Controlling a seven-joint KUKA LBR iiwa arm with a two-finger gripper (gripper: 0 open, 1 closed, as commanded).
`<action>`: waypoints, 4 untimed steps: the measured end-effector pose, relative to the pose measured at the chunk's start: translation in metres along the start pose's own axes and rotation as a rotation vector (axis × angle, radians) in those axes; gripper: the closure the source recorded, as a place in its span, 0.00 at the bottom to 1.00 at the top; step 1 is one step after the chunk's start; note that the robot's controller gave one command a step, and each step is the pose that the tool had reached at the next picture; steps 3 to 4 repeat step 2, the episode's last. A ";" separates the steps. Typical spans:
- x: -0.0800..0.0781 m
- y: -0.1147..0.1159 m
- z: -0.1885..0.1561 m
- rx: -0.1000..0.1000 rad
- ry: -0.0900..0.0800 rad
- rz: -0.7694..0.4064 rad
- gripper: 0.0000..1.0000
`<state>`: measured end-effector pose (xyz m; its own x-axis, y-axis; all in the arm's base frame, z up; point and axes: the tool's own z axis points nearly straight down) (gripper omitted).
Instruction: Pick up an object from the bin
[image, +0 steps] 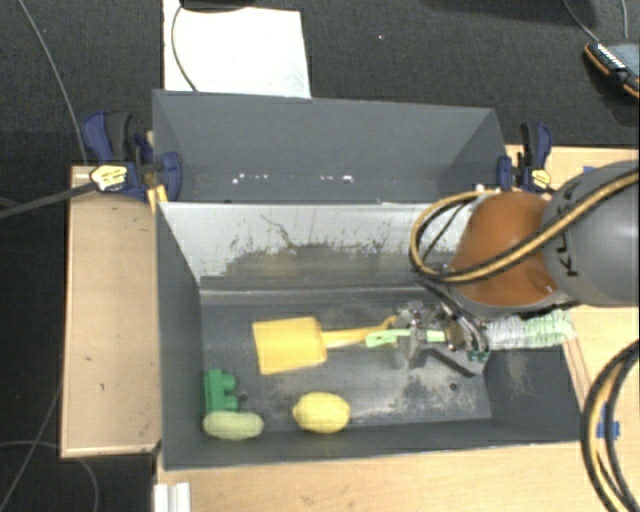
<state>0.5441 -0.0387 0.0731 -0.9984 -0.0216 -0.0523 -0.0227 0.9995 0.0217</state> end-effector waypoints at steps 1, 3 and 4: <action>0.000 0.000 0.000 0.000 0.000 0.000 1.00; -0.002 0.002 -0.002 0.001 0.002 -0.015 1.00; -0.002 0.002 -0.002 0.001 0.002 -0.015 1.00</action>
Offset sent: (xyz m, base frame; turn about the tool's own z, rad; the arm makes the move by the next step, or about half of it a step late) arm 0.0358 0.0328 0.0408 -0.2093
